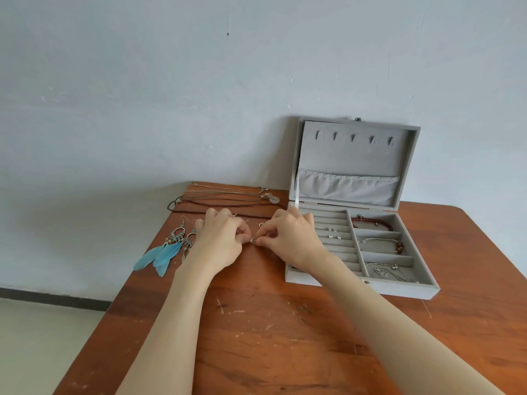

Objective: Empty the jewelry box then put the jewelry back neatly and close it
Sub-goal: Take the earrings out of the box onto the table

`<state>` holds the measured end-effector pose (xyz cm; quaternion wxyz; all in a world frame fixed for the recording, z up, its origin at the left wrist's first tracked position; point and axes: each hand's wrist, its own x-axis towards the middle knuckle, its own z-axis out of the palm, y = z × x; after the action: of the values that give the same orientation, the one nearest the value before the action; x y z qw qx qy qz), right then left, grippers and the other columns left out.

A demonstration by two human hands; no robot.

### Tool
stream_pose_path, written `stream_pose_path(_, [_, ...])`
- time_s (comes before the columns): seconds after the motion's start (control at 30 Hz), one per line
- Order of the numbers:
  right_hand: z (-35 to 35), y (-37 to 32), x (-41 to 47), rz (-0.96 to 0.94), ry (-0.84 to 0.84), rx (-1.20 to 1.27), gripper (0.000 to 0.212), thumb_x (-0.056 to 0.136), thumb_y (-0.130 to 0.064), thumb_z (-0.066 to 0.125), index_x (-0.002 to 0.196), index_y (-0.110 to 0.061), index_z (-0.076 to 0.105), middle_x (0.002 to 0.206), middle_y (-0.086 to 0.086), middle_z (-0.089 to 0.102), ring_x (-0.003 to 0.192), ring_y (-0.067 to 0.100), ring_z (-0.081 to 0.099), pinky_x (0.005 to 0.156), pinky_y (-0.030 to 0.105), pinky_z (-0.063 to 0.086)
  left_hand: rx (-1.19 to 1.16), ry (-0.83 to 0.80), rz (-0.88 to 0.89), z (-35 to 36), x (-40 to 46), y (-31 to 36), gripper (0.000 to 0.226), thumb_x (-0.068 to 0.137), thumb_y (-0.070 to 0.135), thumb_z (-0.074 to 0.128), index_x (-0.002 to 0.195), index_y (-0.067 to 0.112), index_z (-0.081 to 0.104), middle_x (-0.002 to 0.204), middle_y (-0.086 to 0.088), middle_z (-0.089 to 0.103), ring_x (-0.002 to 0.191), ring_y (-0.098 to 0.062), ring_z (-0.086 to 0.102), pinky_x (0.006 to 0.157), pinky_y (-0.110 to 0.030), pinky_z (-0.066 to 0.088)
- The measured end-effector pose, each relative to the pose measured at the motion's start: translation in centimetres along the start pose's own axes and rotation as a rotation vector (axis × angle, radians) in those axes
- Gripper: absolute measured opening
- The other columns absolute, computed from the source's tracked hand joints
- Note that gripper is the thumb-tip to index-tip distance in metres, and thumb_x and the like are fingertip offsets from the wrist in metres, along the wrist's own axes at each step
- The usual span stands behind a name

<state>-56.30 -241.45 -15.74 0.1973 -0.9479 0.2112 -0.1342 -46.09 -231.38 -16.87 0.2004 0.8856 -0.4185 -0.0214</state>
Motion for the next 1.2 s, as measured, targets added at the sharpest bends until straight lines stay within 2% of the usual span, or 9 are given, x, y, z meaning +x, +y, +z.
stream_pose_path(0.33, [0.2, 0.1, 0.3, -0.008, -0.002, -0.122, 0.018, 0.087, -0.038, 0.056, 0.096, -0.03, 0.071, 0.096, -0.007, 0.053, 0.106, 0.017, 0.04, 0.089, 0.033, 0.023, 0.028, 0.019, 0.006, 0.0, -0.1, -0.1, 0.013, 0.092, 0.029, 0.053, 0.096, 0.03, 0.065, 0.112, 0.006, 0.05, 0.115, -0.018, 0.031, 0.091, -0.033, 0.021])
stream_pose_path(0.5, [0.1, 0.2, 0.1, -0.023, 0.013, -0.119, 0.02, 0.089, -0.036, 0.054, 0.101, -0.029, 0.069, 0.106, -0.004, 0.057, 0.108, 0.017, 0.041, 0.09, 0.034, 0.023, 0.029, 0.022, 0.012, -0.1, -0.1, 0.0, 0.015, 0.092, 0.03, 0.052, 0.1, 0.03, 0.065, 0.115, 0.005, 0.052, 0.116, -0.019, 0.032, 0.095, -0.035, 0.023])
stream_pose_path(0.63, [-0.4, 0.5, -0.4, -0.053, 0.113, -0.05, 0.02, 0.089, -0.029, 0.054, 0.101, -0.026, 0.069, 0.11, -0.003, 0.057, 0.109, 0.017, 0.044, 0.091, 0.034, 0.024, 0.019, 0.086, 0.057, -0.5, -0.3, 0.3, 0.021, 0.092, 0.032, 0.05, 0.11, 0.027, 0.061, 0.115, 0.003, 0.053, 0.114, -0.019, 0.037, 0.094, -0.035, 0.028])
stream_pose_path(0.73, [-1.3, 1.3, -1.0, -0.07, 0.237, -0.006, 0.018, 0.088, -0.024, 0.058, 0.101, -0.019, 0.068, 0.108, 0.0, 0.058, 0.109, 0.019, 0.049, 0.092, 0.034, 0.028, 0.009, 0.2, 0.171, -0.7, -0.5, 1.1, 0.025, 0.092, 0.03, 0.052, 0.114, 0.022, 0.059, 0.11, 0.002, 0.056, 0.108, -0.019, 0.045, 0.088, -0.033, 0.034])
stream_pose_path(0.87, [-3.0, 3.4, -2.6, -0.044, 0.316, -0.017, 0.019, 0.088, -0.019, 0.058, 0.105, -0.014, 0.066, 0.103, 0.002, 0.061, 0.106, 0.023, 0.053, 0.091, 0.037, 0.034, 0.011, 0.342, 0.33, -0.1, -1.0, 2.9, 0.019, 0.084, 0.023, 0.064, 0.103, 0.019, 0.065, 0.092, 0.002, 0.061, 0.09, -0.024, 0.055, 0.074, -0.034, 0.037])
stream_pose_path(1.0, [-4.0, 6.0, -4.1, 0.01, 0.338, -0.026, 0.016, 0.087, -0.017, 0.06, 0.101, -0.014, 0.067, 0.098, 0.003, 0.062, 0.1, 0.024, 0.055, 0.086, 0.038, 0.038, 0.1, 0.365, 0.411, 1.2, -1.1, 5.4, 0.019, 0.077, 0.02, 0.071, 0.095, 0.021, 0.067, 0.085, 0.004, 0.062, 0.084, -0.022, 0.057, 0.068, -0.034, 0.038])
stream_pose_path(1.13, [-3.6, 7.4, -4.3, 0.086, 0.335, -0.077, 0.016, 0.086, -0.015, 0.06, 0.098, -0.016, 0.072, 0.094, 0.006, 0.063, 0.097, 0.029, 0.054, 0.08, 0.039, 0.036, 0.149, 0.359, 0.395, 2.6, -0.3, 6.6, 0.017, 0.066, 0.018, 0.081, 0.081, 0.021, 0.072, 0.076, 0.004, 0.059, 0.077, -0.024, 0.055, 0.062, -0.032, 0.034])
stream_pose_path(1.2, [-3.2, 7.6, -4.2, 0.071, 0.33, -0.119, 0.017, 0.081, -0.014, 0.063, 0.092, -0.019, 0.074, 0.084, 0.006, 0.061, 0.086, 0.031, 0.056, 0.073, 0.038, 0.035, 0.154, 0.348, 0.378, 3.0, -0.1, 6.6, 0.017, 0.064, 0.017, 0.082, 0.079, 0.022, 0.074, 0.075, 0.003, 0.057, 0.074, -0.026, 0.053, 0.061, -0.033, 0.035])
